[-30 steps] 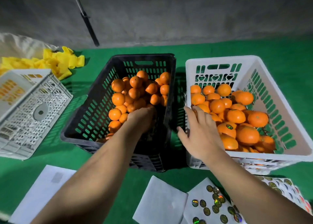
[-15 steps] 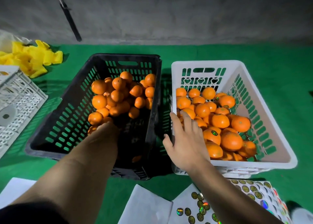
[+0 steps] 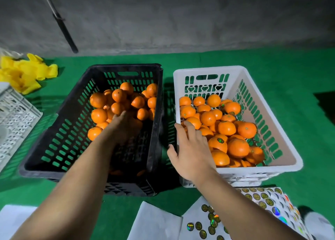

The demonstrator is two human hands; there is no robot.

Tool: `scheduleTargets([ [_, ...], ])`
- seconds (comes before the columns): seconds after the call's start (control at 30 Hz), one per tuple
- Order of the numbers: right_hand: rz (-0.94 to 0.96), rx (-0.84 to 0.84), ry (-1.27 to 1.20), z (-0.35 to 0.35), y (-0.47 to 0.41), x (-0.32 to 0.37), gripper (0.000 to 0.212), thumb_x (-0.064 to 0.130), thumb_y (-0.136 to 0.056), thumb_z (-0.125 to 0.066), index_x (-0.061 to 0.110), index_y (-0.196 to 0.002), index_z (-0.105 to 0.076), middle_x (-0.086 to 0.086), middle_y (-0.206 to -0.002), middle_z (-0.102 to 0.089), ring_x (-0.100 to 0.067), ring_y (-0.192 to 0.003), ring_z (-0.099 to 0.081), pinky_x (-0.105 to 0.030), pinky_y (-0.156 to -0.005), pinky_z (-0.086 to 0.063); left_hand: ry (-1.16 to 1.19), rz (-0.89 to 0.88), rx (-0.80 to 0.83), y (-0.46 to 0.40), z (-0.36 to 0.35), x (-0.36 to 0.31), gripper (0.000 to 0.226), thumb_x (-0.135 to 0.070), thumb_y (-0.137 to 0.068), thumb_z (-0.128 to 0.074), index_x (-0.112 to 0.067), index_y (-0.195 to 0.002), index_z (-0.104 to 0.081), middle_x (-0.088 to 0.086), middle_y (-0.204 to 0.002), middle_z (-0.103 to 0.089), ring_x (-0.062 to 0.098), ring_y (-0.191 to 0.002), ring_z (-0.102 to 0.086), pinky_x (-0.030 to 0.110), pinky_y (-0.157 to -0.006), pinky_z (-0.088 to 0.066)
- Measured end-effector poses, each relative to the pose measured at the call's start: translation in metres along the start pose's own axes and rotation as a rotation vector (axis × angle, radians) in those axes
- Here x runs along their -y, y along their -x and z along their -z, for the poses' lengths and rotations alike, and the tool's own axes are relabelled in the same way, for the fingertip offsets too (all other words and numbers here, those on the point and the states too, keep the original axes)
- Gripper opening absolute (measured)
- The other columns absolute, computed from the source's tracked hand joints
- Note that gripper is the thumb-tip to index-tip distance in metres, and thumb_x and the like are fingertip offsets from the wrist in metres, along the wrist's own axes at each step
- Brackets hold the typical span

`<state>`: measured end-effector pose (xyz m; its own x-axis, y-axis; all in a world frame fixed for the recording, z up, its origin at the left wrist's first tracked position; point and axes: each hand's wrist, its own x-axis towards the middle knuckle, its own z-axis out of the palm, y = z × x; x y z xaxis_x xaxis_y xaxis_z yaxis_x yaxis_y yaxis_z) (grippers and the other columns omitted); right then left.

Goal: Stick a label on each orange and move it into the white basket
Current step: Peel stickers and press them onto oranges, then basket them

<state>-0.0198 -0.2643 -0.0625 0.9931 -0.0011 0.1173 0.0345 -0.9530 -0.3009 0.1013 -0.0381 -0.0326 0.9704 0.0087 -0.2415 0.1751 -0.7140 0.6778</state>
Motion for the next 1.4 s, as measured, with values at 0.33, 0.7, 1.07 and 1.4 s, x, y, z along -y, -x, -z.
scheduleTargets([
  [0.33,0.170,-0.178,-0.321,0.012,0.025,-0.008,0.039,0.031,-0.104,-0.053,0.016,-0.140,-0.055,-0.002,-0.137,-0.055,-0.022,-0.127,-0.053,-0.043,-0.105,-0.047,0.364,-0.599,-0.261,0.190,-0.080,-0.007,0.065,-0.052,-0.086,-0.077,-0.040,-0.140,-0.043,-0.029,-0.140,-0.047,-0.002,-0.120,-0.059,0.014,-0.088,-0.053],
  [0.7,-0.067,-0.158,-0.405,-0.067,0.190,-0.058,0.025,0.012,-0.095,-0.062,0.015,-0.118,-0.069,-0.004,-0.119,-0.051,-0.023,-0.114,-0.051,-0.030,-0.091,-0.040,-0.110,-0.359,0.485,0.237,-0.190,0.108,0.070,-0.080,-0.080,-0.065,-0.050,-0.134,-0.031,-0.021,-0.126,-0.057,0.011,-0.102,-0.064,0.033,-0.089,-0.053],
  [1.07,0.007,0.389,0.075,-0.117,0.212,-0.084,0.047,0.031,-0.101,-0.055,0.031,-0.147,-0.047,0.000,-0.140,-0.045,-0.025,-0.133,-0.043,-0.036,-0.111,-0.036,-0.319,-0.340,0.675,0.241,-0.208,0.141,0.073,-0.068,-0.082,-0.073,-0.042,-0.139,-0.037,-0.012,-0.137,-0.058,0.018,-0.110,-0.064,0.033,-0.094,-0.052],
  [1.4,0.058,0.351,0.009,-0.114,0.207,-0.089,0.024,0.038,-0.097,-0.061,0.024,-0.115,-0.056,0.005,-0.120,-0.050,-0.015,-0.116,-0.049,-0.027,-0.096,-0.045,-0.213,-0.280,0.661,0.238,-0.211,0.146,0.072,-0.073,-0.078,-0.073,-0.048,-0.134,-0.037,-0.015,-0.129,-0.062,0.008,-0.102,-0.060,0.025,-0.091,-0.049],
])
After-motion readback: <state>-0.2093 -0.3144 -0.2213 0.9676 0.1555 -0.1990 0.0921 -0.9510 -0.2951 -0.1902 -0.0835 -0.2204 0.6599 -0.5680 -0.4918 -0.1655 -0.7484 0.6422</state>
